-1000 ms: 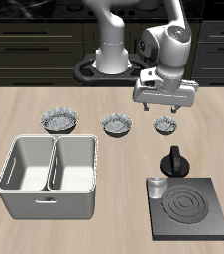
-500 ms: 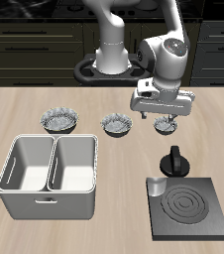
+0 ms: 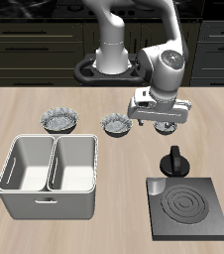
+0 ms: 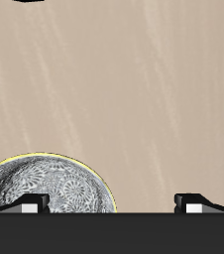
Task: Place the smallest bowl inside the right compartment of the bowl drainer
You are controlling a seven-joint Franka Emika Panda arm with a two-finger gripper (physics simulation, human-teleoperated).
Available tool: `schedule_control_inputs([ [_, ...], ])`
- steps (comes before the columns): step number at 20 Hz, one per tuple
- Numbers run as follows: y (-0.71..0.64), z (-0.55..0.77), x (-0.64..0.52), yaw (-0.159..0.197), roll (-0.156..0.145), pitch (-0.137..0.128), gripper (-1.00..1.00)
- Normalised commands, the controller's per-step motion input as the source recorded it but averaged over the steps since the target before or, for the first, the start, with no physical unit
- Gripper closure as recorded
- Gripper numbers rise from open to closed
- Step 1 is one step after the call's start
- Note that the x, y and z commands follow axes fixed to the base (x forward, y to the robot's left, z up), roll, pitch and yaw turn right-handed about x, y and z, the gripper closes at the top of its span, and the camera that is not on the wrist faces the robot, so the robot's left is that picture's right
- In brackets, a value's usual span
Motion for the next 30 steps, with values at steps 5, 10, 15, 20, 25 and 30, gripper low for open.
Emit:
schedule_control_inputs([
  [5, 0.00, -0.23, -0.01, 0.010, 0.043, 0.041, 1.00],
  [10, 0.03, -0.04, -0.01, -0.009, 0.008, 0.029, 1.00],
  [15, -0.02, 0.08, -0.05, -0.007, 0.020, -0.010, 1.00],
  [20, -0.04, 0.12, 0.00, 0.003, 0.002, -0.021, 1.00],
  [25, -0.07, 0.27, 0.03, 0.008, -0.009, -0.044, 1.00],
  [30, 0.00, 0.33, 0.02, 0.009, 0.011, -0.040, 1.00],
])
